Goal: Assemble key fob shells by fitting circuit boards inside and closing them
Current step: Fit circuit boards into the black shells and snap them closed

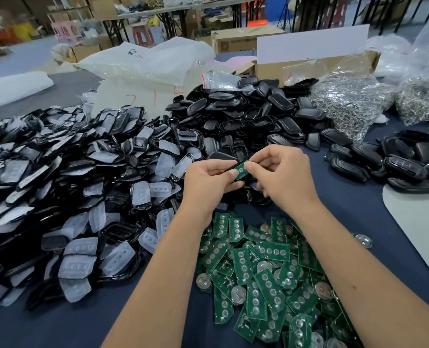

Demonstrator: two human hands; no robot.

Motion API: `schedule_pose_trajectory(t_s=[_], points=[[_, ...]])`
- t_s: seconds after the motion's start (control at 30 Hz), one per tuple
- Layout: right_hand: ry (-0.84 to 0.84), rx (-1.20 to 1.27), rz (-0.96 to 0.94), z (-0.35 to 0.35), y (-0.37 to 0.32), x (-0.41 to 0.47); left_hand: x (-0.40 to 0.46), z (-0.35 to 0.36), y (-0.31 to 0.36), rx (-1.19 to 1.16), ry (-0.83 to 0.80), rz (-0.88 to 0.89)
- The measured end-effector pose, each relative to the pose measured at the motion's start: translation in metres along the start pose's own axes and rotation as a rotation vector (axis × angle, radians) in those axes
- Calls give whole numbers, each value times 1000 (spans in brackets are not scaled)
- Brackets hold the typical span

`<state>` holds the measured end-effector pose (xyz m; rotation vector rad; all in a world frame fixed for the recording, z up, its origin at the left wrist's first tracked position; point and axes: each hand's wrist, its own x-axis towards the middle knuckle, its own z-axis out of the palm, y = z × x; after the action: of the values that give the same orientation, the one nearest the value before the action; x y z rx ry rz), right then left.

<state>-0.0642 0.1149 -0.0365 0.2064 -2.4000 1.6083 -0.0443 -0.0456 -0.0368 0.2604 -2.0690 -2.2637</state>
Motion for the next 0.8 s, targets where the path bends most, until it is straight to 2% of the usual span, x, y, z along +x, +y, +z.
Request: schedule_pose_trajectory(t_s=[0.1, 0.23, 0.47, 0.8], points=[[-60, 73, 42, -4, 2, 2, -1, -1, 1, -16, -6, 2], [-83, 33, 59, -6, 4, 3, -1, -1, 0, 0, -14, 1], [-20, -60, 32, -3, 2, 1, -3, 1, 1, -1, -10, 15], [14, -46, 39, -8, 2, 2, -4, -3, 9, 0, -31, 53]])
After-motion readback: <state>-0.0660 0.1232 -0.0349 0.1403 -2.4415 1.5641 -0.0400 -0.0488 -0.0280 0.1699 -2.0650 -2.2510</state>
